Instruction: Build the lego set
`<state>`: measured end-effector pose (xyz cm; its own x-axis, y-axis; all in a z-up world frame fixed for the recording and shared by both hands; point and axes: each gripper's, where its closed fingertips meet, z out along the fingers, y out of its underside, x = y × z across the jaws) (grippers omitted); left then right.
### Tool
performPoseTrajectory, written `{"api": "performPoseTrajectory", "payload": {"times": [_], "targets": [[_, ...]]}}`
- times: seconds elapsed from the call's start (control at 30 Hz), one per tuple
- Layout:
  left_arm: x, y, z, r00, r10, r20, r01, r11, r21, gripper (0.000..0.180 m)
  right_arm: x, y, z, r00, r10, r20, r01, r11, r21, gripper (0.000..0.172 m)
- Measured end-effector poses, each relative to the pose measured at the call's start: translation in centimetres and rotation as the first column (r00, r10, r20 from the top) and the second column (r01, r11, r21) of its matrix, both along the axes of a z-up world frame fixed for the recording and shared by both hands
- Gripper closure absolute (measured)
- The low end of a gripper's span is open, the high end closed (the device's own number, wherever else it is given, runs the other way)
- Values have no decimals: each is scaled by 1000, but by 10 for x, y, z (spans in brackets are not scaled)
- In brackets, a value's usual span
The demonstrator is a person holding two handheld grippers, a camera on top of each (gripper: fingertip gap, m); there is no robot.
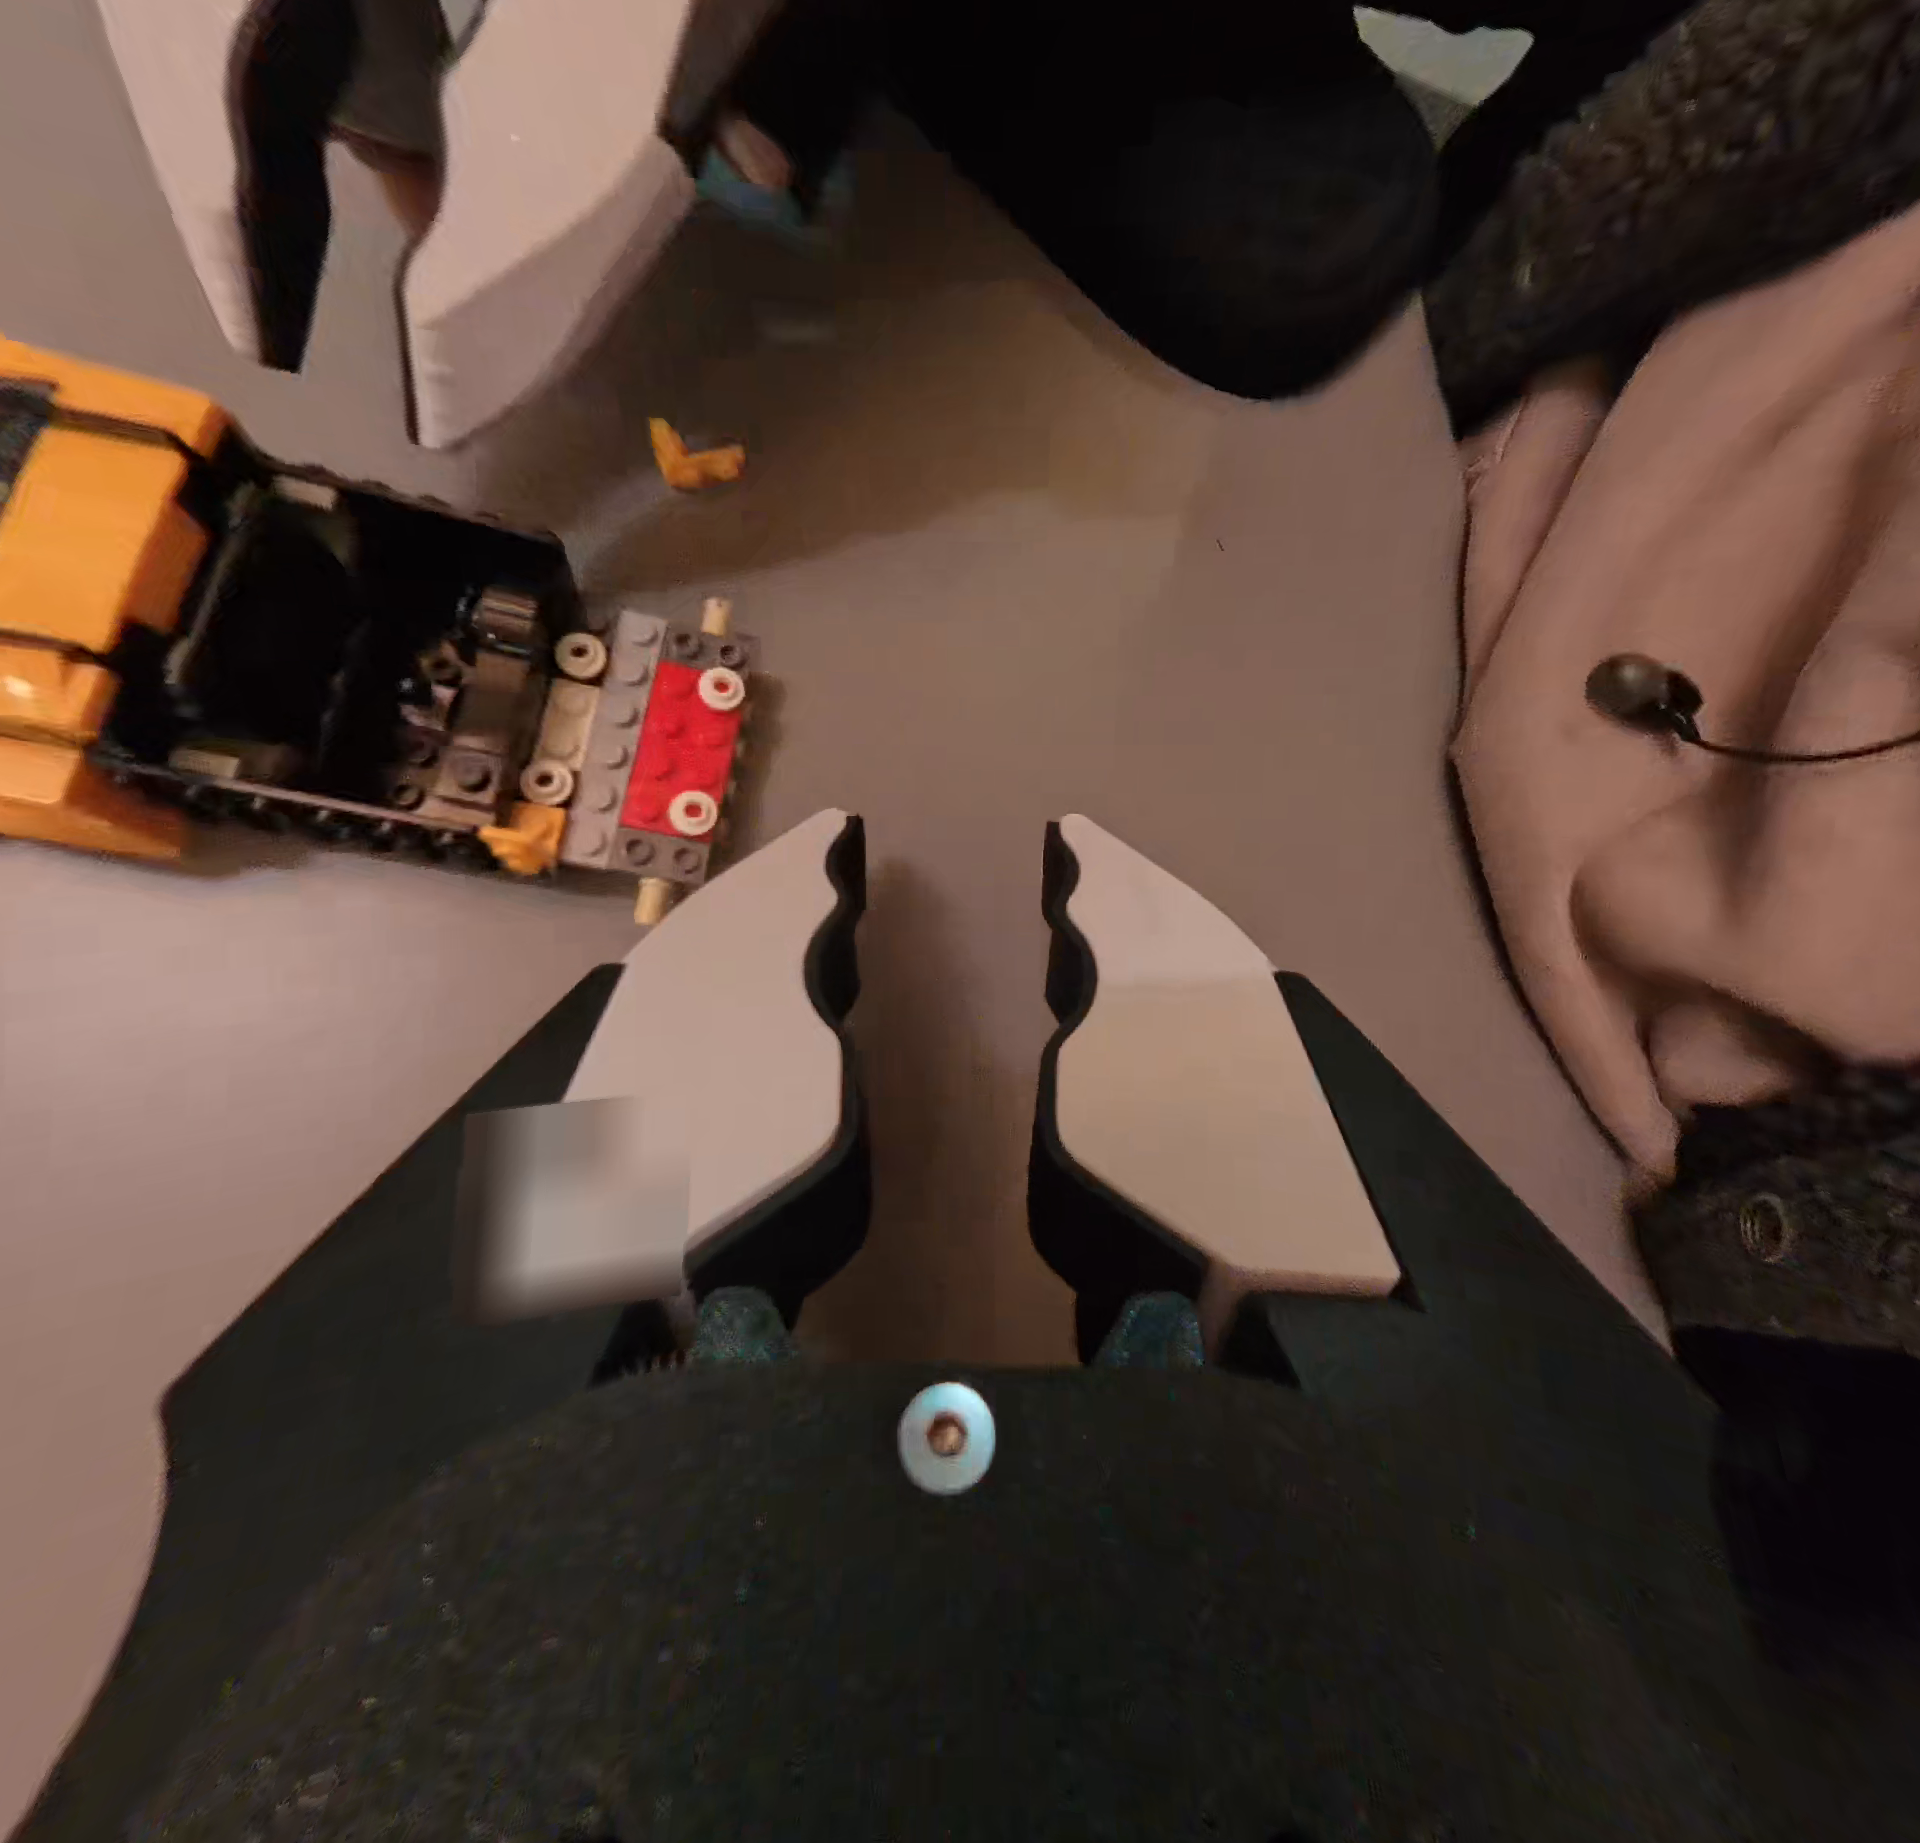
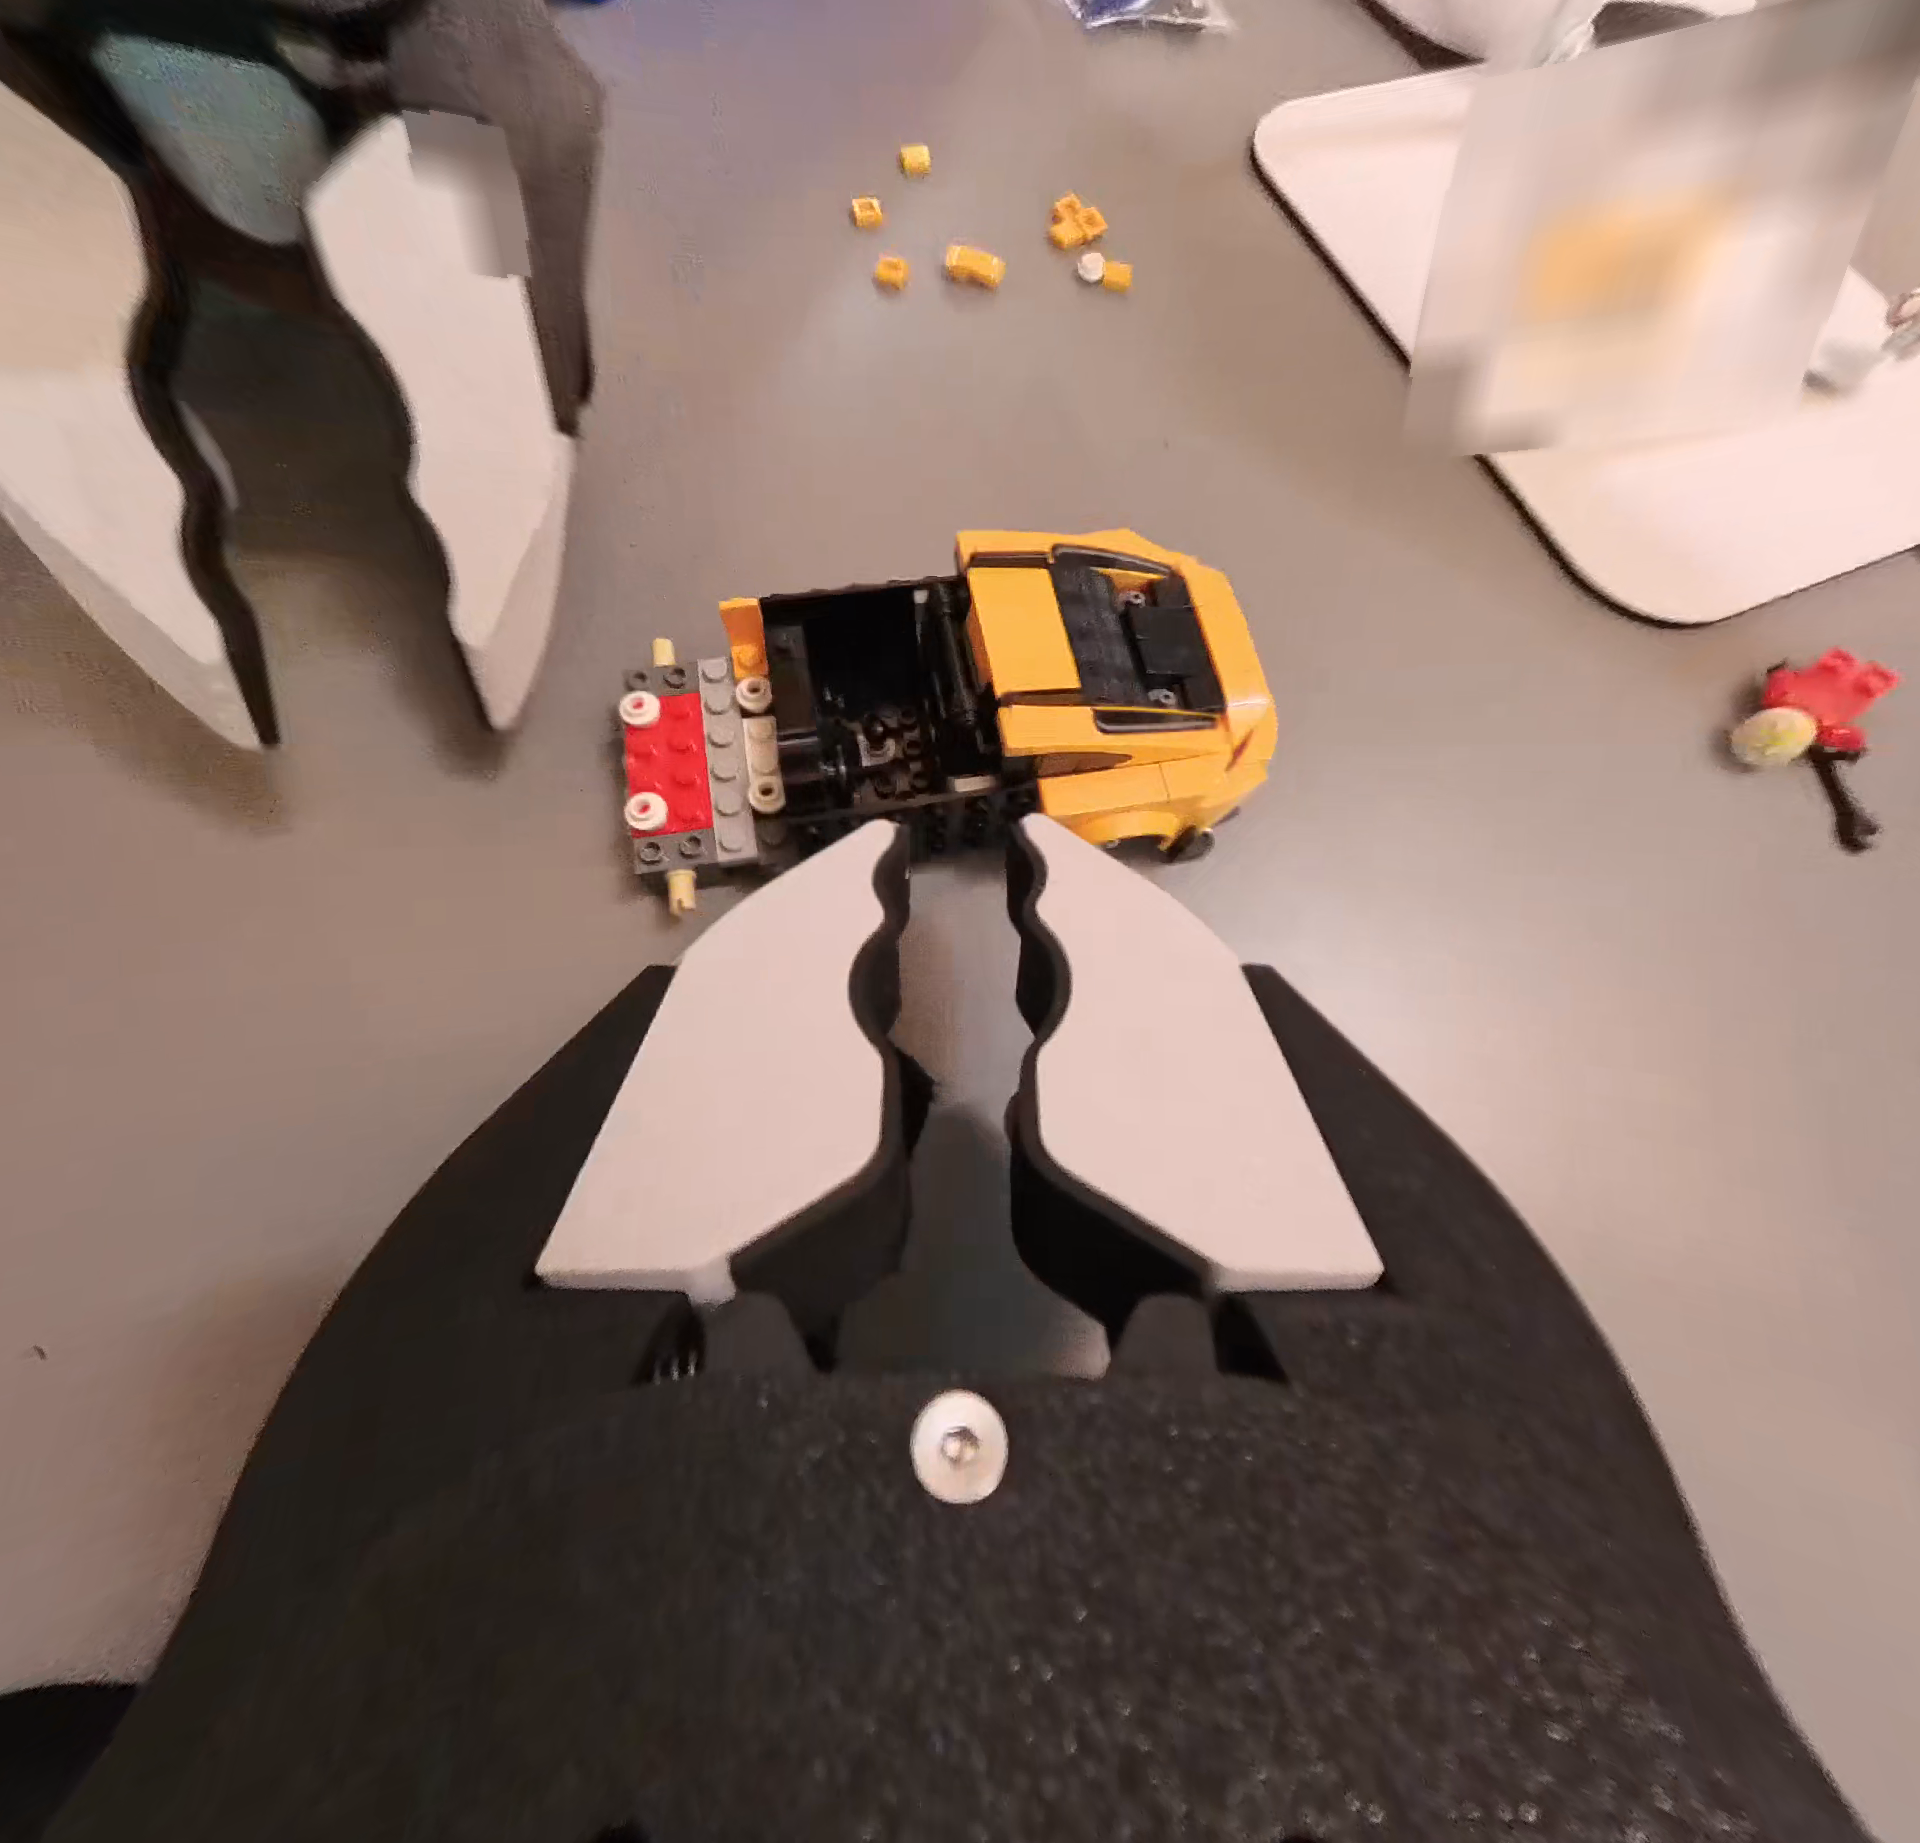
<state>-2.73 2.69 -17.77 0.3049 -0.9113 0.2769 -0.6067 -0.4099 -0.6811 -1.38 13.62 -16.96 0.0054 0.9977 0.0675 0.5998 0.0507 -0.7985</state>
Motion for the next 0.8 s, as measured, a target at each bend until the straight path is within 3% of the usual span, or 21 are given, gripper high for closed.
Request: {"api": "performPoseTrajectory", "payload": {"times": [0.13, 0.27, 0.37, 0.47, 0.6, 0.73, 0.8], "targets": [[-26, 28, 15, 989, 146, 14, -147, 986, 75, 152, 16, 14, 5, 999, -46, -10, 46, 999, -5, 154], [-49, 72, 13, 974, 228, 10, -226, 959, 169, 131, 27, -4, -1, 999, -15, 42, 16, 1000, -26, 154], [-52, 105, 12, 980, 197, 24, -198, 971, 132, 121, 36, -20, -11, 991, 0, 133, -1, 1000, 3, 152], [-43, 127, 13, 996, 92, 20, -93, 995, 30, 105, 50, -27, -21, 975, -39, 221, 35, 999, 21, 153], [-30, 117, 12, 988, -152, -4, 150, 979, -138, 72, 57, -40, -23, 963, -105, 248, 109, 994, -3, 156], [-24, 120, -5, 980, -180, -88, 169, 978, -120, 76, 55, -36, -25, 950, -169, 262, 178, 984, -9, 156], [-27, 119, -13, 979, -142, -145, 131, 988, -84, 98, 53, -33, -26, 947, -166, 275, 182, 983, -34, 156]]}}
